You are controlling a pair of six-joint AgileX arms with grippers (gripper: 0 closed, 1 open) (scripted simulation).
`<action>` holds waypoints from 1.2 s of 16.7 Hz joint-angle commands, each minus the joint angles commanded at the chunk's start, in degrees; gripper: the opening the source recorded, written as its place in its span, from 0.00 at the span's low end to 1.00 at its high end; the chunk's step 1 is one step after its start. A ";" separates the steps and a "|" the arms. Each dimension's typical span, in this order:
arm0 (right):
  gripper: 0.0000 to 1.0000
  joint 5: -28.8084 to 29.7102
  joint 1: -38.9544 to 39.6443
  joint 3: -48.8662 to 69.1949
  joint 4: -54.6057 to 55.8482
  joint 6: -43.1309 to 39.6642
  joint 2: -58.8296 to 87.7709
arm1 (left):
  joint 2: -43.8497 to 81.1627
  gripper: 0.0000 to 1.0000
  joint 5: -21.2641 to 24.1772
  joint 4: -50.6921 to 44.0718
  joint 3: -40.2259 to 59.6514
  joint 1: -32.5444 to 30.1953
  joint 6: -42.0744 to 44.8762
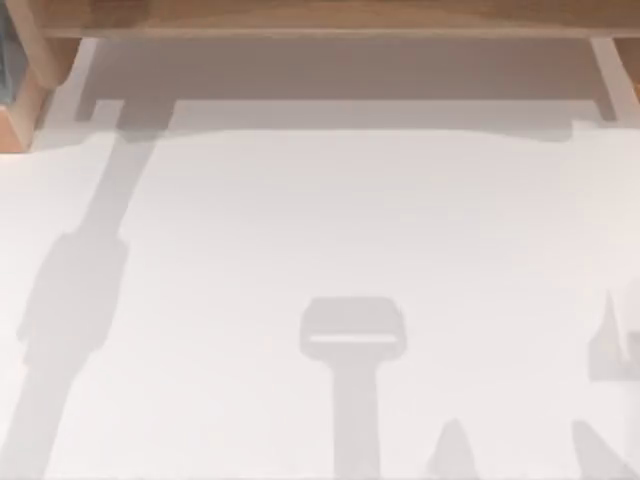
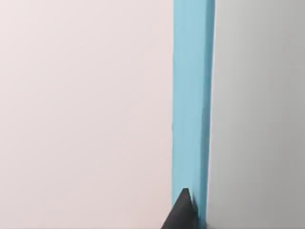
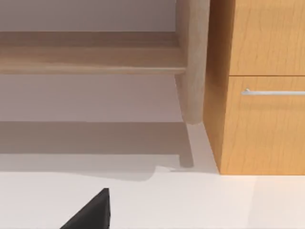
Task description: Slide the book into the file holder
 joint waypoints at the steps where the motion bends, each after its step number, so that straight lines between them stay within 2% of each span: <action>1: 1.00 0.00 0.00 0.00 0.00 0.00 0.00 | -0.80 0.00 3.01 5.65 -2.80 4.04 1.17; 6: 1.00 0.00 0.00 0.00 0.00 0.00 0.00 | -4.46 0.00 18.62 33.73 -18.33 24.21 9.38; 10: 1.00 0.00 0.00 0.00 0.00 0.00 0.00 | -7.07 0.00 29.96 48.47 -32.46 38.05 19.73; 15: 1.00 0.00 0.00 0.00 0.00 0.00 0.00 | -8.53 0.00 39.07 53.47 -52.56 51.19 37.74; 20: 1.00 0.00 0.00 0.00 0.00 0.00 0.00 | -8.29 0.00 42.81 46.69 -70.57 57.55 60.13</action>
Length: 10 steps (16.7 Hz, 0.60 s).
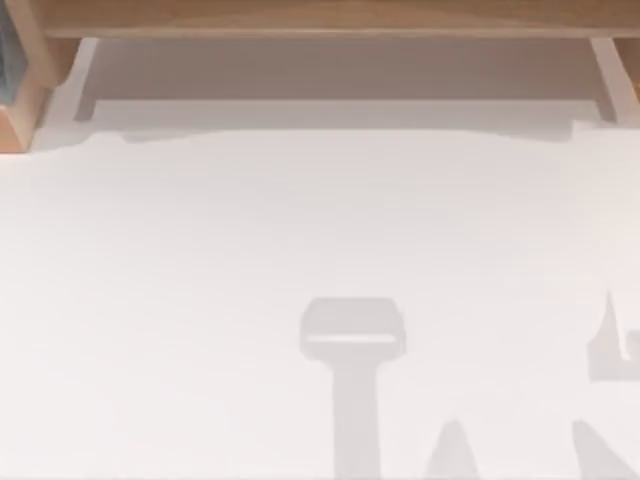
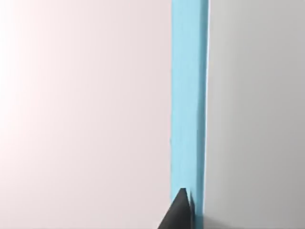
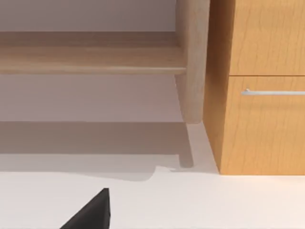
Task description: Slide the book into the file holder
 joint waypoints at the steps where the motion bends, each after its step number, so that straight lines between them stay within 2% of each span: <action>1: 1.00 0.00 0.00 0.00 0.00 0.00 0.00 | 0.13 0.00 0.30 -2.27 -2.50 -0.17 4.54; 3: 1.00 0.00 0.00 0.00 0.00 0.00 0.00 | 0.29 0.00 0.61 -6.97 -6.14 -1.84 13.24; 6: 1.00 0.00 0.00 0.00 0.00 0.00 0.00 | -0.04 0.00 0.41 -13.08 -7.09 -8.47 24.12; 10: 1.00 0.00 0.00 0.00 0.00 0.00 0.00 | 0.24 0.00 -0.26 -18.27 -3.77 -17.47 32.85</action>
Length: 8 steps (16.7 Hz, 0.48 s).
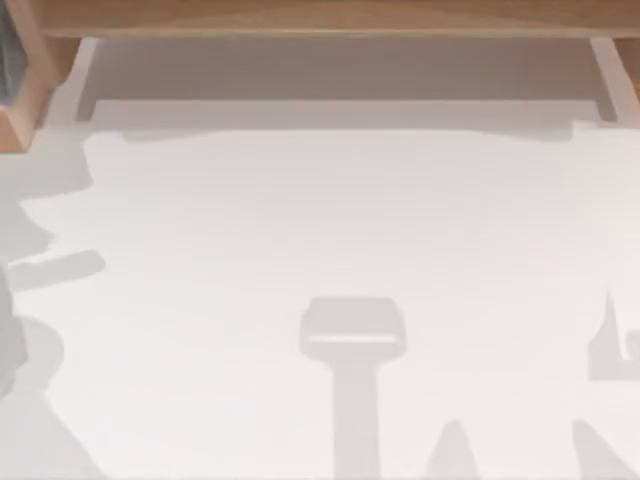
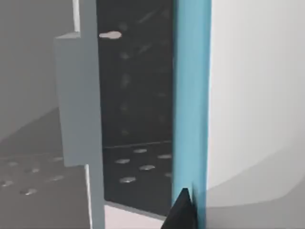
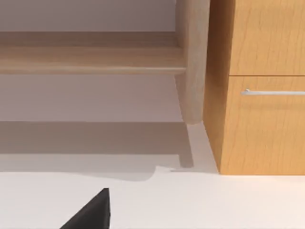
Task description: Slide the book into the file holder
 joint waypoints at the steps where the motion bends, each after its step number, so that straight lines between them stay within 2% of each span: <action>1: 1.00 0.00 0.00 0.00 0.00 0.00 0.00 | 0.37 0.00 -0.13 -0.66 0.45 -0.88 0.81; 8: 1.00 0.00 0.00 0.00 0.00 0.00 0.00 | 0.50 0.00 -0.22 -0.88 0.71 -1.18 1.20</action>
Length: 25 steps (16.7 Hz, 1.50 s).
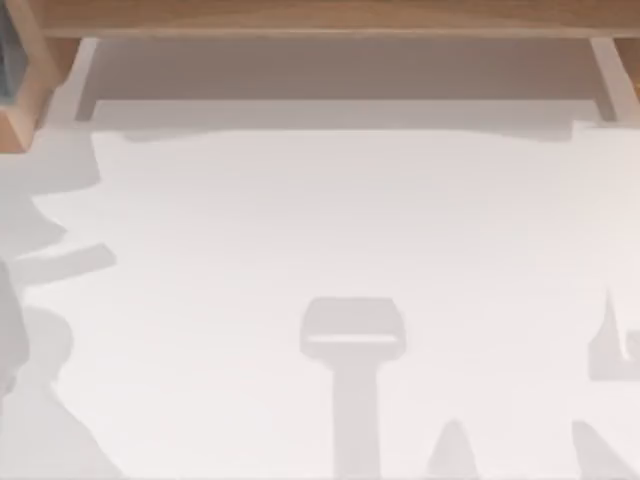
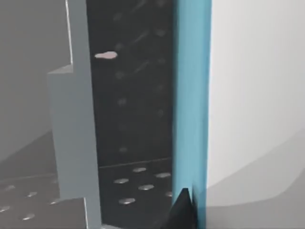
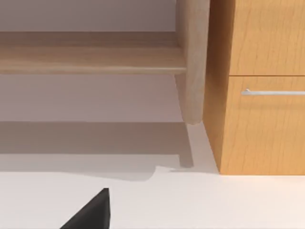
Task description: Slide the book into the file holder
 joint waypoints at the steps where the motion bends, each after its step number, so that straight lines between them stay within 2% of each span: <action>1: 1.00 0.00 0.00 0.00 0.00 0.00 0.00 | 0.35 0.00 -0.20 0.01 0.69 -0.16 -0.03; 6: 1.00 0.00 0.00 0.00 0.00 0.00 0.00 | 4.62 0.00 -1.93 -0.64 5.87 -2.04 -0.66; 11: 1.00 0.00 0.00 0.00 0.00 0.00 0.00 | 5.26 0.00 -2.08 -0.85 6.31 -2.41 -0.80; 24: 1.00 0.00 0.00 0.00 0.00 0.00 0.00 | 5.26 0.98 -2.08 -0.85 6.31 -2.41 -0.80; 25: 1.00 0.00 0.00 0.00 0.00 0.00 0.00 | 5.26 1.00 -2.08 -0.85 6.31 -2.41 -0.80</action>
